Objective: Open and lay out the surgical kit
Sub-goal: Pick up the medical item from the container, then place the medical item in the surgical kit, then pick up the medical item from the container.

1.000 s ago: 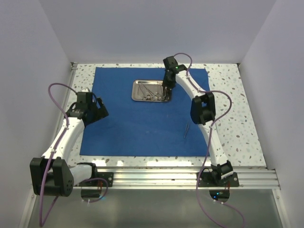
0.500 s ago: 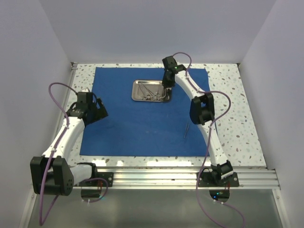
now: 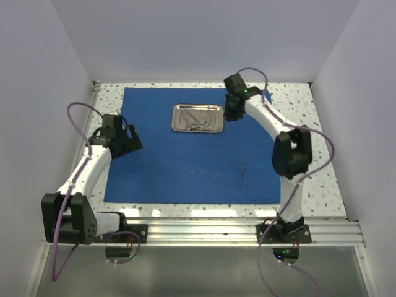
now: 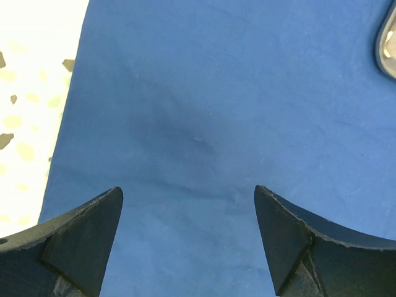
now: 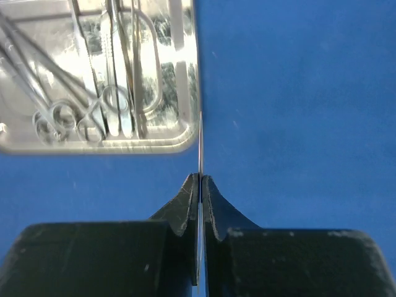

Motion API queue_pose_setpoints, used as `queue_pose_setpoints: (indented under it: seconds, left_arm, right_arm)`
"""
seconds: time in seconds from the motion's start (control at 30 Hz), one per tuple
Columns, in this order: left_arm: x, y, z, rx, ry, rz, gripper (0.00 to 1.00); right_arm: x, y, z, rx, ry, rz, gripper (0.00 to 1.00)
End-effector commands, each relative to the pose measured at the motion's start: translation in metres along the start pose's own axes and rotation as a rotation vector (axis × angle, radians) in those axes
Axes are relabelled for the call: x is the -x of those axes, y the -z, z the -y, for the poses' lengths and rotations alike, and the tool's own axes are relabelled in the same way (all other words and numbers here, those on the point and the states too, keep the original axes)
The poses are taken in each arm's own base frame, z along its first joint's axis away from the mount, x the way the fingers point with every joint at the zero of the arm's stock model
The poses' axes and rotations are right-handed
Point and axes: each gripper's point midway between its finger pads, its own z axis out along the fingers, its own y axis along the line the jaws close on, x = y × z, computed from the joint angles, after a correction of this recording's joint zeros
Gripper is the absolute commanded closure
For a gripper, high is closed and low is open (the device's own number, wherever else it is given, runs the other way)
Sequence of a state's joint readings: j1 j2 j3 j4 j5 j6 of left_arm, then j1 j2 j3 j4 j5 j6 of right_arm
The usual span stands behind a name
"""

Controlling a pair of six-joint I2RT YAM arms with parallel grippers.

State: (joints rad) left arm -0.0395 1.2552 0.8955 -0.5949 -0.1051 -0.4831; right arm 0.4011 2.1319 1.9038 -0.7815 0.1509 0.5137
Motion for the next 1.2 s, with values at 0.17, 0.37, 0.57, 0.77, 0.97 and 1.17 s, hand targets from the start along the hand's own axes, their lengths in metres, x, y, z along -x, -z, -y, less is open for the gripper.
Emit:
queue_pose_setpoints:
  seconds: [0.17, 0.37, 0.57, 0.77, 0.97, 1.17]
  left_arm:
    - [0.028, -0.007, 0.029, -0.107, -0.013, 0.022, 0.1]
    - [0.038, -0.01, 0.035, -0.116, -0.027, 0.021, 0.1]
    - [0.039, -0.009, 0.042, -0.146, -0.022, 0.01, 0.11]
    - [0.036, -0.008, 0.039, -0.139, -0.02, 0.01, 0.11]
    - [0.032, -0.006, 0.035, -0.126, -0.014, 0.012, 0.11]
    - [0.029, -0.004, 0.033, -0.123, 0.0, 0.017, 0.11]
  right_arm:
    - [-0.079, 0.062, 0.073, -0.1, 0.011, 0.006, 1.0]
    - [-0.13, 0.046, 0.097, -0.159, 0.001, -0.099, 1.0]
    - [-0.137, 0.038, 0.102, -0.191, 0.012, -0.13, 0.71]
    - [-0.105, 0.058, 0.092, -0.176, 0.001, -0.065, 0.3]
    - [-0.021, 0.071, 0.029, 0.004, -0.027, 0.068, 0.31]
    - [0.011, 0.009, -0.009, 0.024, 0.01, 0.015, 0.38]
